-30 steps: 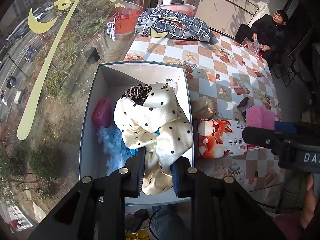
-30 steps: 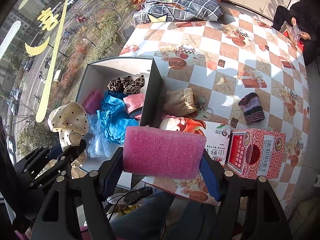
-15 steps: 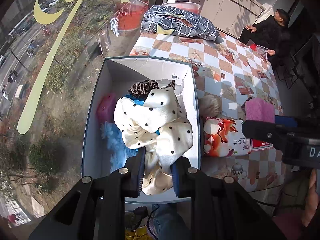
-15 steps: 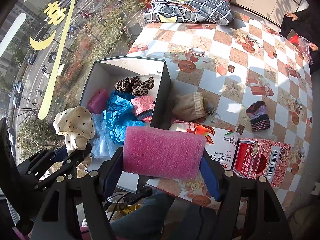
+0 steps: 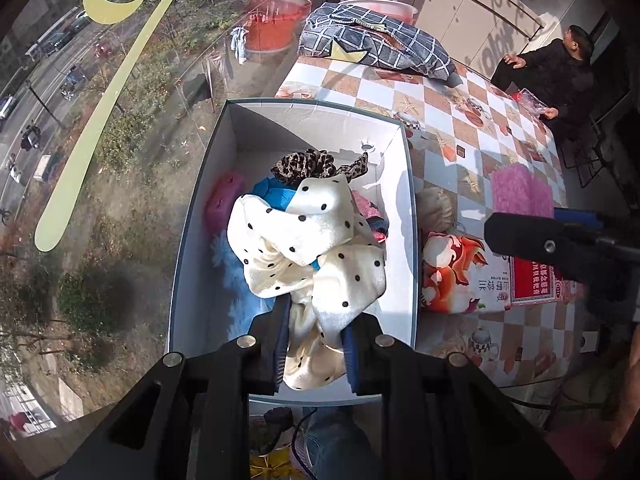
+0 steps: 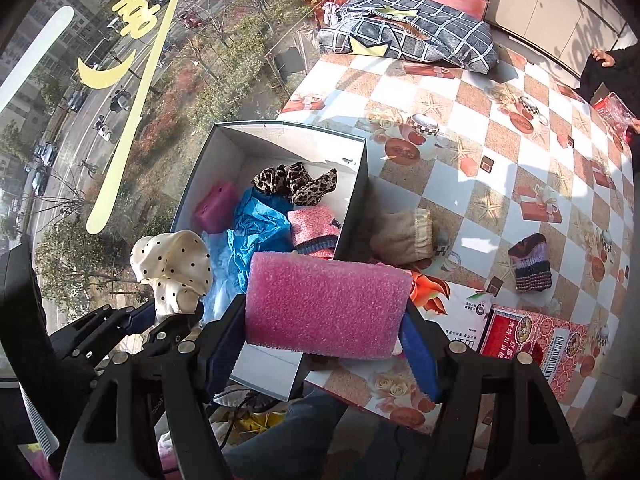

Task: Organize soft objects

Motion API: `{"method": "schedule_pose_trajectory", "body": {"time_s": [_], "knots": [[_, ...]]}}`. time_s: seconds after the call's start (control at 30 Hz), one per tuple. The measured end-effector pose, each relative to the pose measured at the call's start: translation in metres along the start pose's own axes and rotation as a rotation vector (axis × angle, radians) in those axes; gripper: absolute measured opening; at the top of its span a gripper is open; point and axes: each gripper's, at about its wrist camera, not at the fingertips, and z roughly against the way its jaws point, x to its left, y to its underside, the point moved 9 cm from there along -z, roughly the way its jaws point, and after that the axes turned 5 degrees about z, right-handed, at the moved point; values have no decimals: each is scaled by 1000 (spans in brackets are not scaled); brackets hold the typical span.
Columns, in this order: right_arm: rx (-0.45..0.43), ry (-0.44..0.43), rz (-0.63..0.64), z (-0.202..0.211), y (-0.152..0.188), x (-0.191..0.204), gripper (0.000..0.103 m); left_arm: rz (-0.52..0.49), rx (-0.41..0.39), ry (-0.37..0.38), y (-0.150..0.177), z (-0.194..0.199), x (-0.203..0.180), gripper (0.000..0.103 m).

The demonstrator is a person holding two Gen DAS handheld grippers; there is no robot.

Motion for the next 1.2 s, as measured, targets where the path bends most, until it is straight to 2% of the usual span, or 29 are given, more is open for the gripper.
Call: {"method": "schedule_pose_trajectory", "body": {"time_s": [0.5,0.6,0.67,0.73,0.77,0.83,0.9,0.93,1.0,1.03,1.2], "knots": [[-2,-49,75,-10,-32,34,73,26,24,6,2,-7,4,28],[0,-50,88,-12,-37,39,74,28,14,8,1,-5,4,43],[6,-56,93,-13,-39,42,74,25,-3,0,0,-2,5,63],[14,-68,95,-13,-41,44,75,28,-18,-8,-2,0,5,77],[14,-68,92,-13,-43,44,78,34,-21,-2,-2,0,6,80],[14,-73,85,-12,-45,42,84,47,1,6,-1,-3,6,80],[16,-84,76,-11,-45,40,84,62,30,12,1,-8,7,83],[27,-99,68,-11,-45,40,85,70,37,20,2,-10,7,90],[62,-100,51,-15,-42,36,97,85,33,26,1,-9,9,103],[59,-91,39,-16,-42,32,103,89,26,16,-1,-7,10,103],[34,-119,-19,-10,-43,19,103,84,36,0,-2,-9,9,103]]}}
